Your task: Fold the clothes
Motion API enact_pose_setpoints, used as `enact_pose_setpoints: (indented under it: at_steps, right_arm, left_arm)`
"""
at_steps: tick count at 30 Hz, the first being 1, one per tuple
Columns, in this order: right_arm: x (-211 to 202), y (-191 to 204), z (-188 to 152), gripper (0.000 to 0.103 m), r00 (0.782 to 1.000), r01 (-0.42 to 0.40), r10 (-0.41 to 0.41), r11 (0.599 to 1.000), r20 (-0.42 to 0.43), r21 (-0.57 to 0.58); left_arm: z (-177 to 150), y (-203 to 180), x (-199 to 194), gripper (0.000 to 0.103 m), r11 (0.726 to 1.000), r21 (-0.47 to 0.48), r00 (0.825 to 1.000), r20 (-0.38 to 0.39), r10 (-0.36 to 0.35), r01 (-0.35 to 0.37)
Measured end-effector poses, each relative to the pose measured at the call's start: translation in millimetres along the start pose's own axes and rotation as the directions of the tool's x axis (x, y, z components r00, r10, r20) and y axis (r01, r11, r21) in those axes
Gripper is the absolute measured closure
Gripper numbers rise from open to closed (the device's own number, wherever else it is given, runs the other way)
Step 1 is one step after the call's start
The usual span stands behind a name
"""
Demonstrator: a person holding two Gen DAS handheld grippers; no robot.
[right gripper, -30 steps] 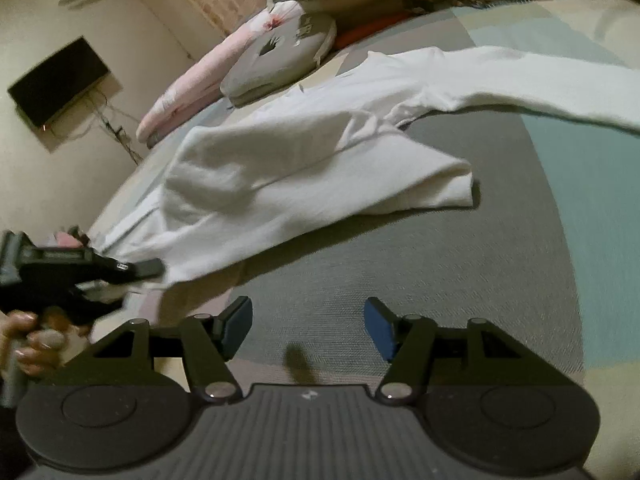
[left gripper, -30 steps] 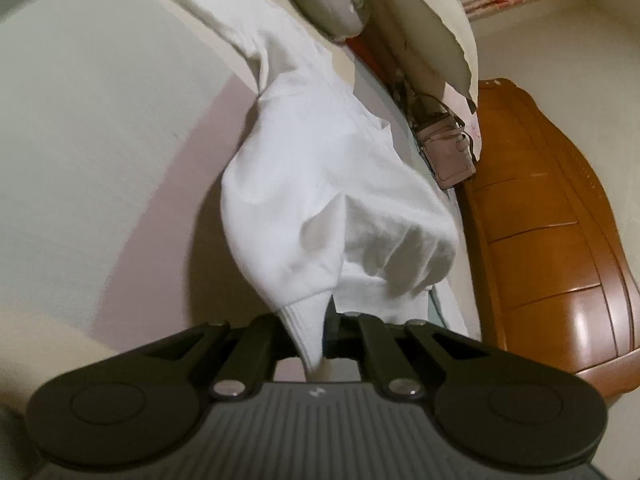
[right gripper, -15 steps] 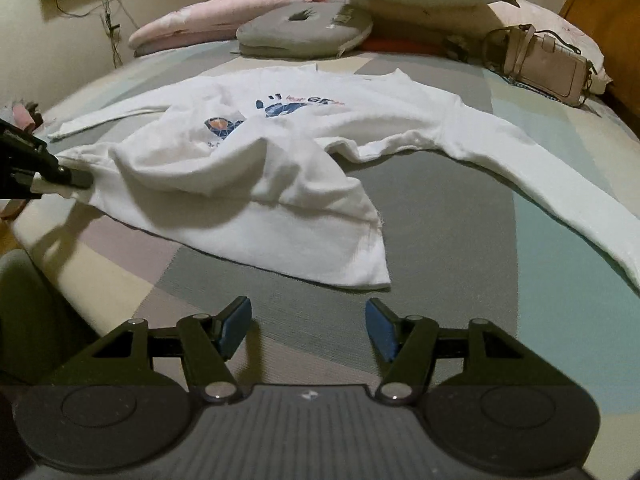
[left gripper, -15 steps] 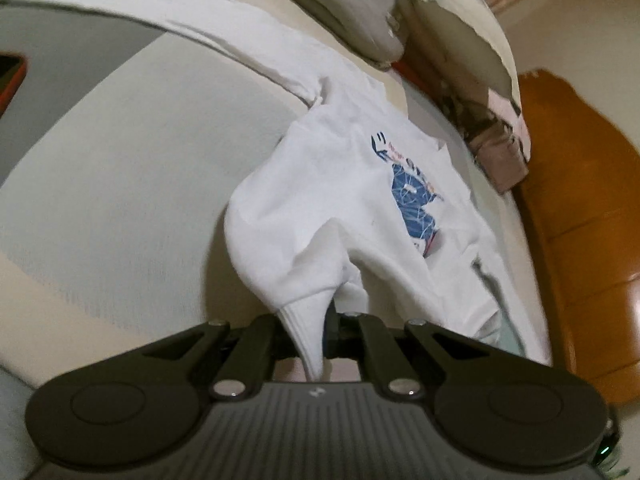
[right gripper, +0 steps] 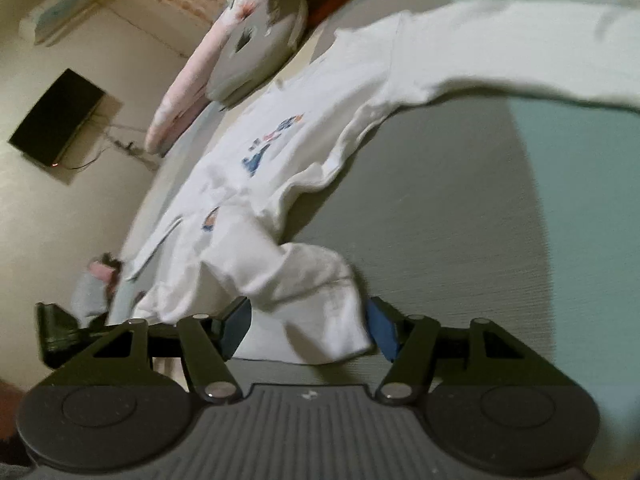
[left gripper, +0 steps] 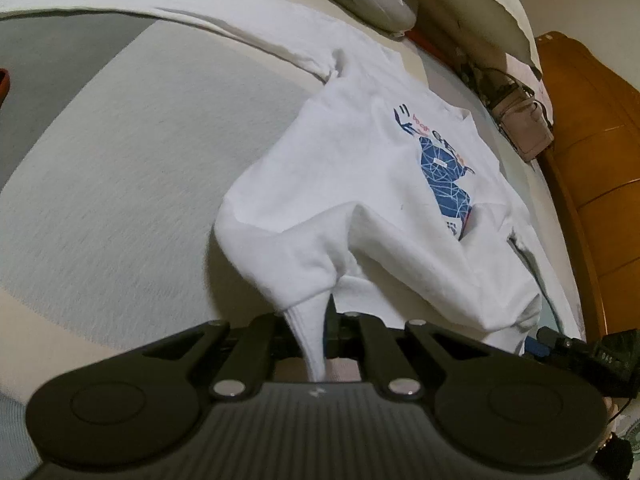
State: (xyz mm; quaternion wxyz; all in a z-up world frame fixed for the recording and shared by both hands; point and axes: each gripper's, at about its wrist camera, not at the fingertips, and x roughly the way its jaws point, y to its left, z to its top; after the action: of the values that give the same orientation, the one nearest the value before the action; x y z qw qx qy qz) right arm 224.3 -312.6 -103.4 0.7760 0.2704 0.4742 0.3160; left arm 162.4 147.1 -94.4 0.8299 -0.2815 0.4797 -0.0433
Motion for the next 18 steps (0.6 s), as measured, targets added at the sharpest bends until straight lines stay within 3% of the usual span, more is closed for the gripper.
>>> enact_pose_setpoints:
  at_steps: [4, 9, 11, 13, 14, 15, 18]
  right_arm:
    - [15.0, -6.2, 13.8, 0.034, 0.999, -0.044, 0.044, 0.999, 0.002, 0.029]
    - [-0.5, -7.6, -8.1, 0.036, 0.996, -0.082, 0.083, 0.996, -0.033, 0.025]
    - [-4.5, -7.6, -15.5, 0.044, 0.997, -0.072, 0.072, 0.997, -0.020, 0.006]
    - [0.4, -10.5, -15.5, 0.074, 0.999, -0.045, 0.045, 0.999, 0.007, 0.009]
    - [4.8, -12.8, -14.4, 0.081, 0.999, -0.032, 0.032, 0.999, 0.016, 0.015]
    - [7.2, -15.3, -13.9, 0.086, 0.999, -0.032, 0.031, 0.999, 0.024, 0.029]
    - [5.4, -10.5, -16.4, 0.087, 0.999, -0.005, 0.004, 1.000, 0.040, 0.025]
  left_arm:
    - [2.5, -1.4, 2.9, 0.100, 1.000, 0.005, 1.000, -0.002, 0.000, 0.000]
    - [2.8, 2.1, 2.8, 0.100, 1.000, 0.001, 1.000, -0.006, -0.014, 0.014]
    - [4.5, 2.3, 4.9, 0.100, 1.000, 0.000, 1.000, -0.007, -0.016, 0.016]
    - [6.5, -0.7, 7.0, 0.100, 1.000, 0.013, 1.000, -0.008, -0.008, 0.008]
    - [7.1, -3.2, 7.9, 0.100, 1.000, 0.027, 1.000, -0.008, 0.000, 0.001]
    - [7.3, -4.9, 8.1, 0.100, 0.999, 0.037, 1.000, -0.008, 0.005, -0.005]
    - [7.0, -6.8, 6.2, 0.100, 0.999, 0.051, 1.000, -0.010, 0.015, -0.014]
